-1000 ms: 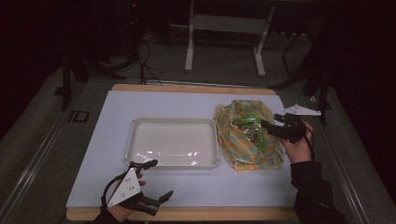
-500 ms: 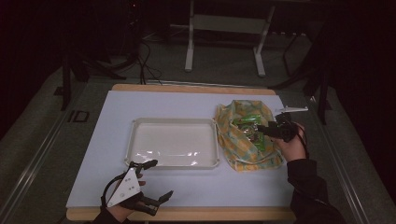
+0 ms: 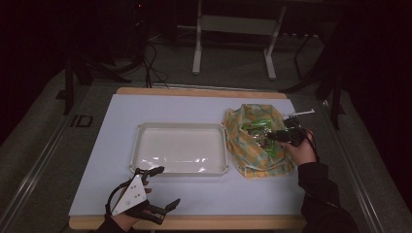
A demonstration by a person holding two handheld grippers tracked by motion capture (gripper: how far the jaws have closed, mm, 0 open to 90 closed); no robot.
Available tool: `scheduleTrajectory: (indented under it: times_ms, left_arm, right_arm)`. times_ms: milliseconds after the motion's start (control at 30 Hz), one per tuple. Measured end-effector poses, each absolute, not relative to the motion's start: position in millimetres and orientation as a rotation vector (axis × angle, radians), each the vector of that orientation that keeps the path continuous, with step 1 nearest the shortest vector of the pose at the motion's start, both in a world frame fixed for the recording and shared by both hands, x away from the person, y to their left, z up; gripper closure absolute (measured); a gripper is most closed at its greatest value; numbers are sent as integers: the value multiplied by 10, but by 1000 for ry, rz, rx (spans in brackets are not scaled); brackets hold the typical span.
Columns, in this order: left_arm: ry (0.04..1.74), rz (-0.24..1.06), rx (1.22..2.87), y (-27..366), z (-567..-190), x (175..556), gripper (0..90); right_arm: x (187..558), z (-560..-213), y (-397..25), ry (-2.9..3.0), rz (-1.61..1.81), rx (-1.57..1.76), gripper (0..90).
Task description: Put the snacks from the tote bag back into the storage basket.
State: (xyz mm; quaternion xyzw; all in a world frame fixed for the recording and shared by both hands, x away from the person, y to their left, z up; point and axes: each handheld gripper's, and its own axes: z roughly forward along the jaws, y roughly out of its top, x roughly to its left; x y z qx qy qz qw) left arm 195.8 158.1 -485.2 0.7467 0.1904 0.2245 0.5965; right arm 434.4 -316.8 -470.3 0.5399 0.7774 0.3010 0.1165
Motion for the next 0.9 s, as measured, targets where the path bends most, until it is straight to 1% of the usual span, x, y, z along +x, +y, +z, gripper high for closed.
scheduleTrajectory:
  times_ms: [267, 367, 400, 633, 700, 800, 900]
  left_arm:
    - [439, 520, 1737, 1577, -4854, 1957, 4]
    - [438, 521, 1739, 1576, -4855, 1957, 4]
    - [438, 521, 1739, 1575, -4856, 1957, 4]
    - [437, 520, 1741, 1572, -4858, 1959, 4]
    - [437, 519, 1741, 1572, -4858, 1959, 4]
    - [436, 519, 1742, 1571, -4858, 1958, 4]
    - [436, 518, 1742, 1570, -4858, 1958, 4]
  right_arm:
    - [4444, -4800, -3169, 2332, 853, 1639, 544]
    - [4456, -4833, -3166, 2343, 845, 1652, 584]
    - [4459, -4840, -3165, 2351, 843, 1658, 619]
    - [4500, -4873, -3145, 2399, 820, 1705, 694]
    - [4512, -4881, -3135, 2402, 806, 1718, 722]
    - [4530, -4884, -3129, 2405, 809, 1749, 788]
    - [4541, -4895, -3110, 2412, 788, 1761, 822]
